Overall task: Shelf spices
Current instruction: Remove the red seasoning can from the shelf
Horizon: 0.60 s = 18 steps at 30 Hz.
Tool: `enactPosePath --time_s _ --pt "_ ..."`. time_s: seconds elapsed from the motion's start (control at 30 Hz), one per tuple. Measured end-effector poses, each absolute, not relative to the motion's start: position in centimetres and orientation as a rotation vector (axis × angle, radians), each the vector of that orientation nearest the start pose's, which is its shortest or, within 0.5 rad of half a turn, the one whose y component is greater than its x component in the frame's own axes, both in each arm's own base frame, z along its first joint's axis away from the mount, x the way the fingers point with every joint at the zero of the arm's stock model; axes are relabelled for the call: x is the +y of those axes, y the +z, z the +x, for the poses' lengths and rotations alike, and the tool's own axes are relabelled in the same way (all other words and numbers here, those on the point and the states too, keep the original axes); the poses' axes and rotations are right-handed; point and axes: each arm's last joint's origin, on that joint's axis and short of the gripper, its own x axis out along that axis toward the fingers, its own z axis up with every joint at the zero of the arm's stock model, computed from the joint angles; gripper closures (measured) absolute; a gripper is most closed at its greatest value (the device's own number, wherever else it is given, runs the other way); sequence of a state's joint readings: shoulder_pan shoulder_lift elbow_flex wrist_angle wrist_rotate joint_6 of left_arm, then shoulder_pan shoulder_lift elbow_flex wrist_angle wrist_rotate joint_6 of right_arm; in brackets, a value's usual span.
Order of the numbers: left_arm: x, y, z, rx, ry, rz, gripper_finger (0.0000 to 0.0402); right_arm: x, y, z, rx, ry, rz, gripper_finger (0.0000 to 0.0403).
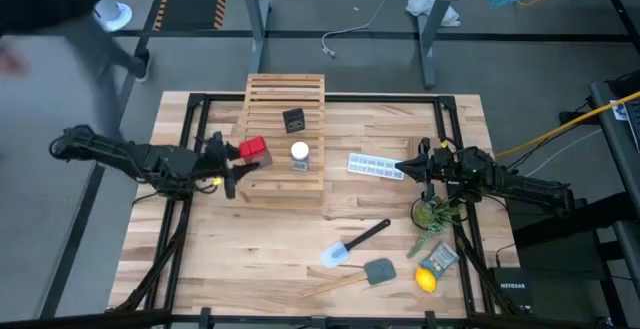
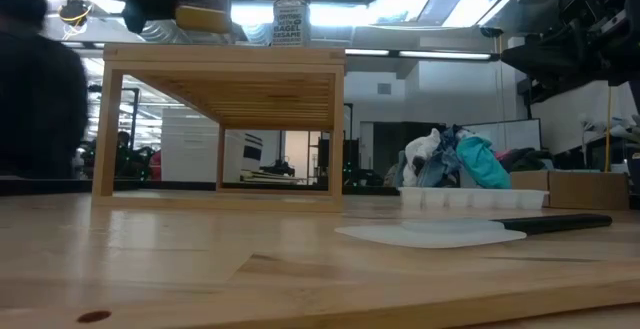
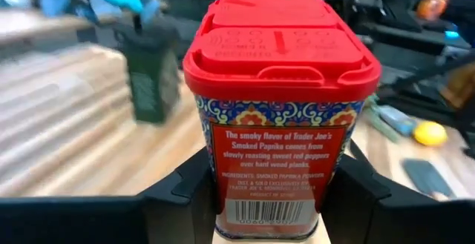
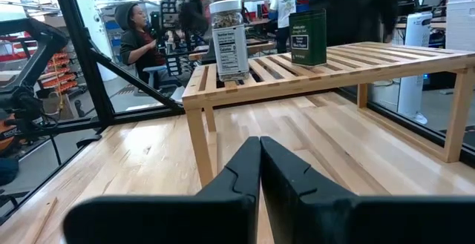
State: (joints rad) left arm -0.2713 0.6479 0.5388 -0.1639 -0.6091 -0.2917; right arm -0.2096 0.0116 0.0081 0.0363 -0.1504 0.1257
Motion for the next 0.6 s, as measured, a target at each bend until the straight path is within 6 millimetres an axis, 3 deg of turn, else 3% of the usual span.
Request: enactPosePath --time_s 0.3,0.6 --pt "-6.2 25.2 16.1 0.274 0.294 -0.25 0.0235 -1.6 16.9 9.6 -0.036 -0.057 0.121 0.0386" --pt "-11.1 24.9 17.2 0.166 0.179 -0.256 0.0235 -1.6 16.9 9.6 -0.036 -0.057 0.125 0.0386"
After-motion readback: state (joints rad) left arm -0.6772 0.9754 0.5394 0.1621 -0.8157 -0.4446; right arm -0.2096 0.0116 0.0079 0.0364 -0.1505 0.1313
